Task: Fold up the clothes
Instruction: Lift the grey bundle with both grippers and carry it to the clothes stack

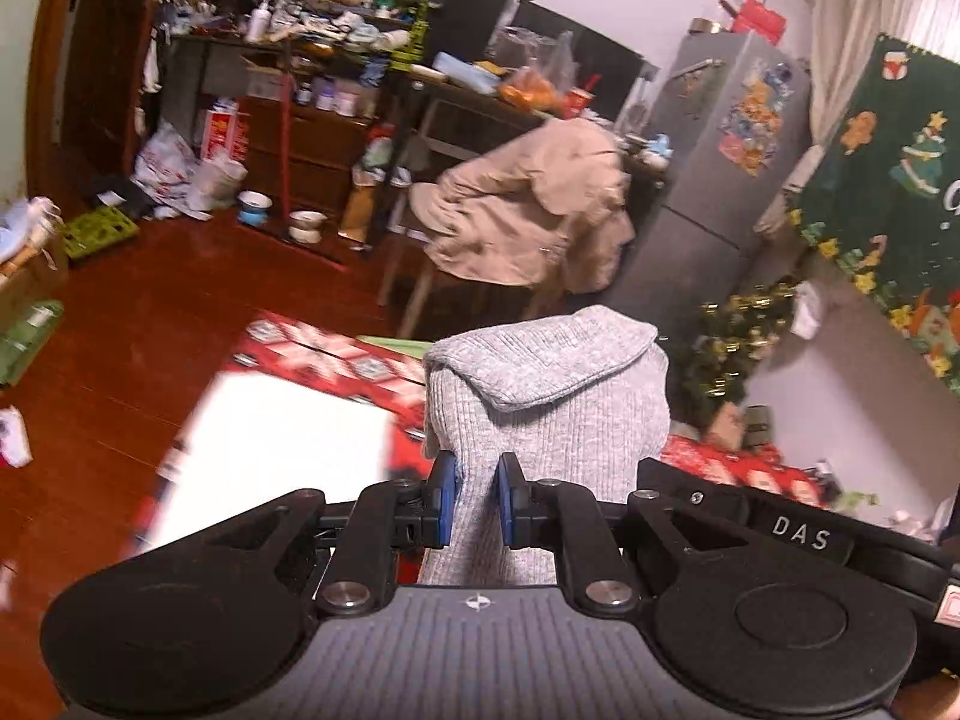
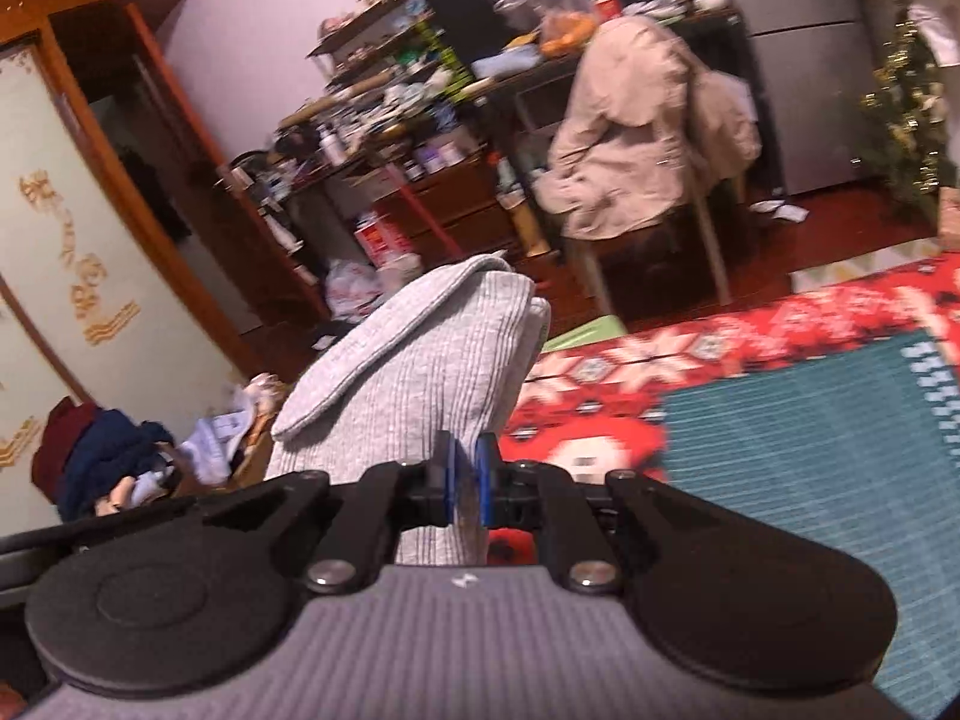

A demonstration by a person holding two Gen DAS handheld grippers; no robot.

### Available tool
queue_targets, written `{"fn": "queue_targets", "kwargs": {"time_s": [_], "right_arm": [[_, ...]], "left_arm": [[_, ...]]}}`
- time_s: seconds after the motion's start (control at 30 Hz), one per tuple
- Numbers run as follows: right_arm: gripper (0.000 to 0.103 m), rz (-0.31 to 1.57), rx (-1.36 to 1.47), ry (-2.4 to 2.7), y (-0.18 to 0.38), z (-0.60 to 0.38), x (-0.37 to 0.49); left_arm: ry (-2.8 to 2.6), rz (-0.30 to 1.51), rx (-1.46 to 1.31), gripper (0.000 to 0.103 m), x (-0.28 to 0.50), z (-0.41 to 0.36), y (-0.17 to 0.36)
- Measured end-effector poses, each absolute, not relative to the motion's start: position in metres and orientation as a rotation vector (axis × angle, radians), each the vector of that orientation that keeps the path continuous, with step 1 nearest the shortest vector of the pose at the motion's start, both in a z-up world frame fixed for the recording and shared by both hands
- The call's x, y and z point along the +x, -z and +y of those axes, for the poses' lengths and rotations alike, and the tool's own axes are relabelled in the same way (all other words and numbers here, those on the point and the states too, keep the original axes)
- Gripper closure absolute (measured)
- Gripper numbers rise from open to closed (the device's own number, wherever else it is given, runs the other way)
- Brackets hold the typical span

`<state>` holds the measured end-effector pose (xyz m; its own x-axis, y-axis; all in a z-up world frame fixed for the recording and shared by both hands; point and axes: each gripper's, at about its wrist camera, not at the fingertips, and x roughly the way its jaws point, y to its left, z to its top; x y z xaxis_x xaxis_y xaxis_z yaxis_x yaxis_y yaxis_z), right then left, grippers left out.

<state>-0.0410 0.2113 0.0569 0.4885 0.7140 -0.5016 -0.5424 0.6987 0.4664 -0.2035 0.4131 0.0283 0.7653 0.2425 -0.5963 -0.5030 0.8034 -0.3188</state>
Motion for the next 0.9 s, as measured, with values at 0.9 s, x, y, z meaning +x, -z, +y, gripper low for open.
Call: {"fn": "queue_targets", "kwargs": {"time_s": [0.9], "right_arm": [[0.095, 0.992, 0.162, -0.817, 0.021, 0.34, 0.039]], "left_arm": [[-0.501, 0.745, -0.635, 0.084, -0.198, 0.549, 0.053]]}}
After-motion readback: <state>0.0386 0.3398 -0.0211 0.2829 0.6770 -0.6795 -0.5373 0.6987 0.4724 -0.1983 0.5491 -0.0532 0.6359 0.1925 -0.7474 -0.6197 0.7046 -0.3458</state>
